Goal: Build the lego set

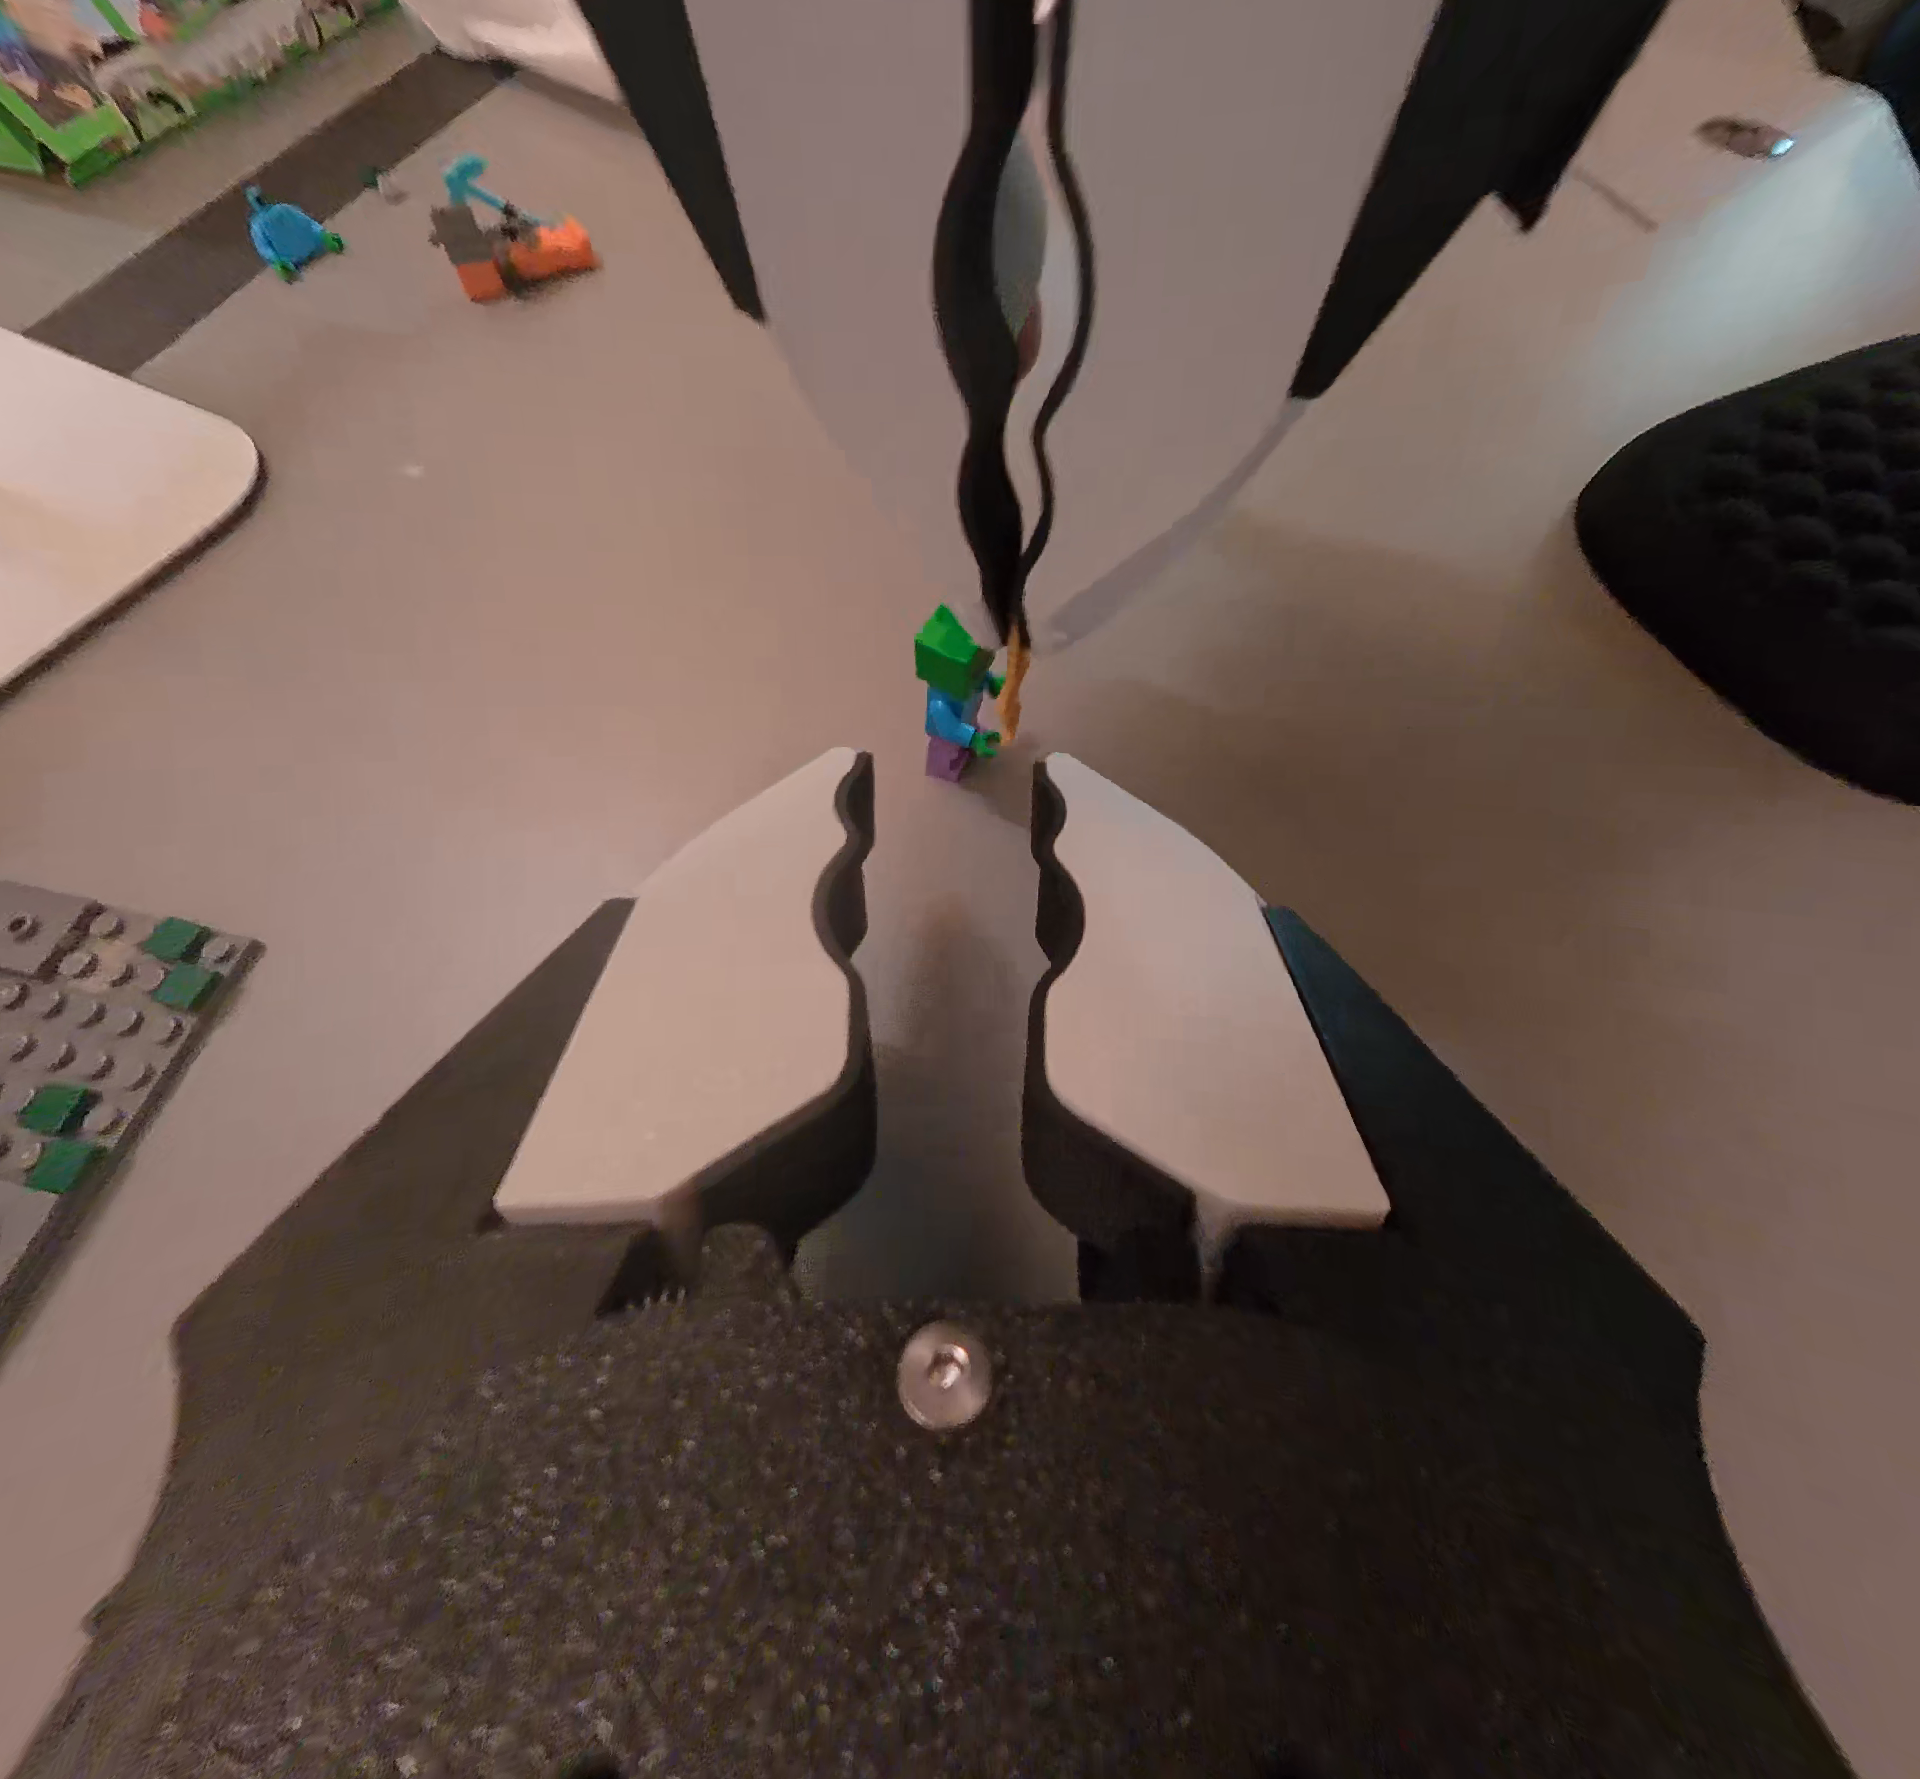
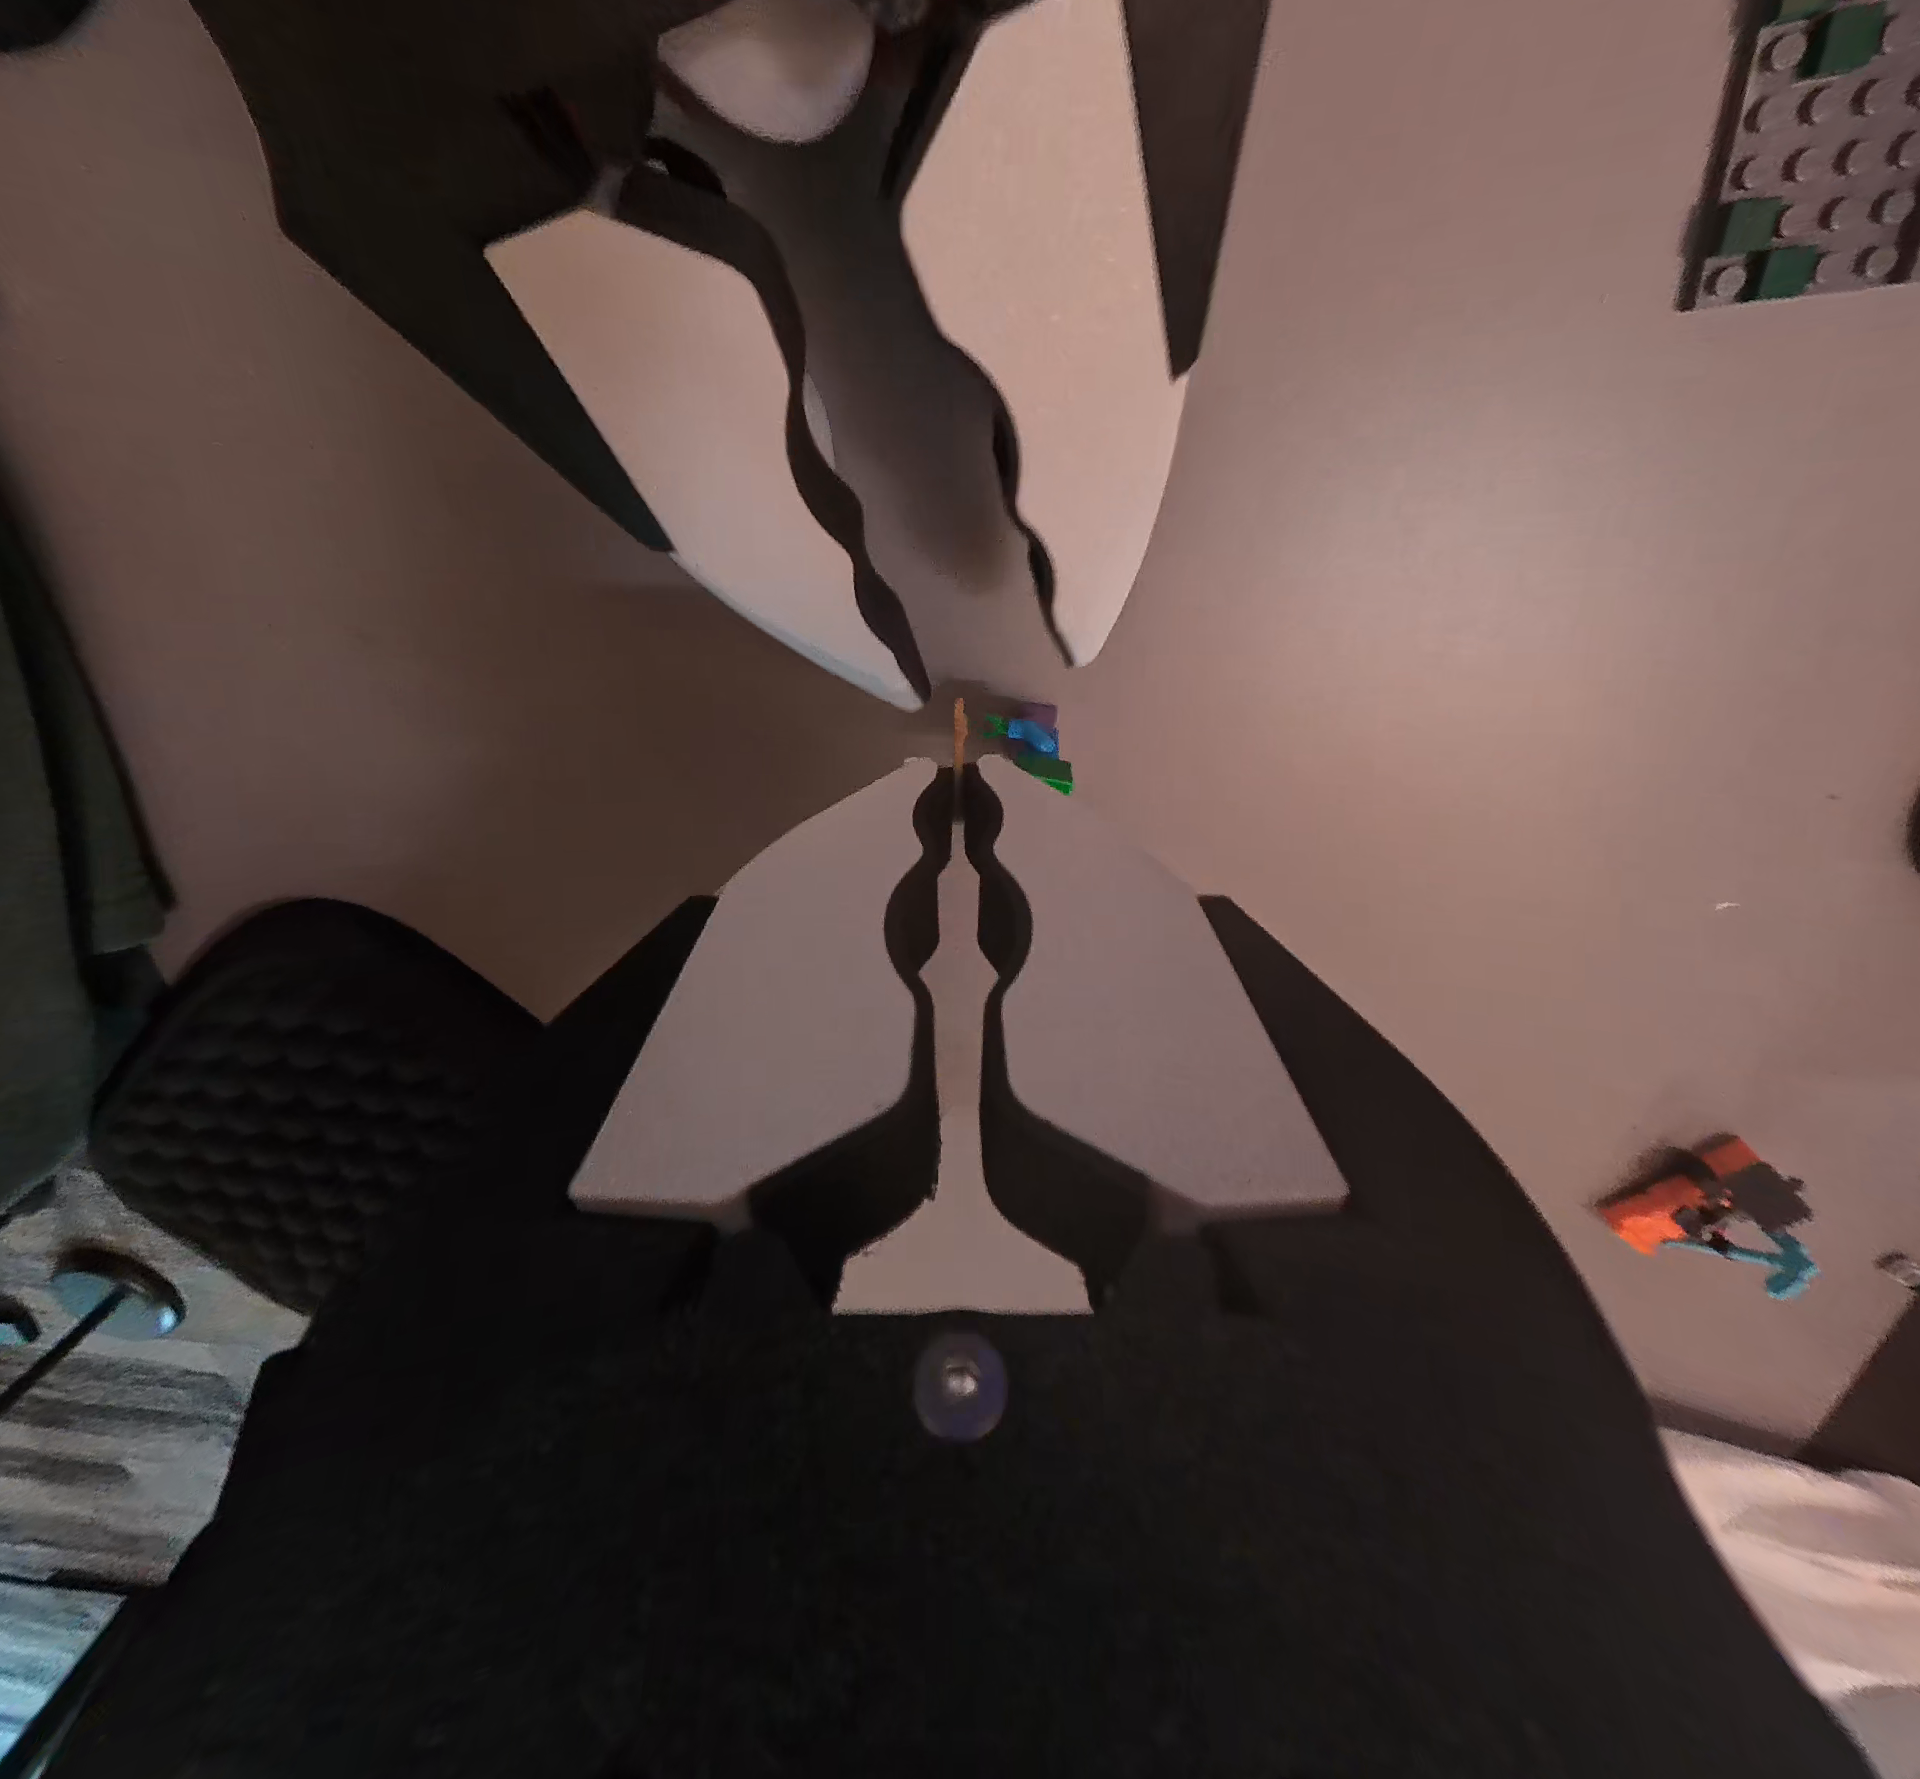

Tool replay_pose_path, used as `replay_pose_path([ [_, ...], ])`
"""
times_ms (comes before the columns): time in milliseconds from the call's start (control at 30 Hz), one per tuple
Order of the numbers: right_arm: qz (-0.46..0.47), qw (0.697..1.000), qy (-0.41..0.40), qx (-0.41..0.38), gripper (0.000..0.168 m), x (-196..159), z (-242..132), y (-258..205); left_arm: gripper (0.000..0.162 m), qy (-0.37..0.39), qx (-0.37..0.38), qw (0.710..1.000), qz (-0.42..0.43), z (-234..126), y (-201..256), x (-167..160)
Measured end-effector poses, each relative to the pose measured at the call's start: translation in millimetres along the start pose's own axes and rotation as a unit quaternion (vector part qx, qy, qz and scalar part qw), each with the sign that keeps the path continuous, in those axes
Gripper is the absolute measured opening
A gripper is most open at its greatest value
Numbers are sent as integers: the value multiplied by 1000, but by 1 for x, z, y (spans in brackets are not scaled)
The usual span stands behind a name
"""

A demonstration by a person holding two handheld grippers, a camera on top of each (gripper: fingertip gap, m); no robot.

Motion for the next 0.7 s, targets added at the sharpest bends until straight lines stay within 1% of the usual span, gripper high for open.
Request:
replay_pose_path([
  [167,8,999,43,32,1,7,-7,-4,18,31,-23,999,12,-3,11,9],
  [267,11,997,62,38,1,9,-10,-5,4,36,-37,999,8,-4,15,12],
  [333,10,996,77,37,2,10,-13,-4,2,44,-34,998,12,-6,15,14],
  [467,14,993,112,26,12,9,-26,2,2,55,-33,998,4,-10,13,17],
  [567,13,990,141,25,13,8,-33,4,2,53,-34,998,0,-10,11,14],
  [700,14,986,164,30,12,8,-33,2,2,55,-37,998,-2,-9,12,15],
])
Point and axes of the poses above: each gripper's, where its closed fingertips meet, z out along the fingers, x out of its top, y = z × x across the jaws, the point moved 2 cm from there along -z, back along the fingers, and after that the axes turned 9 degrees about -z, right-handed, at the moved point
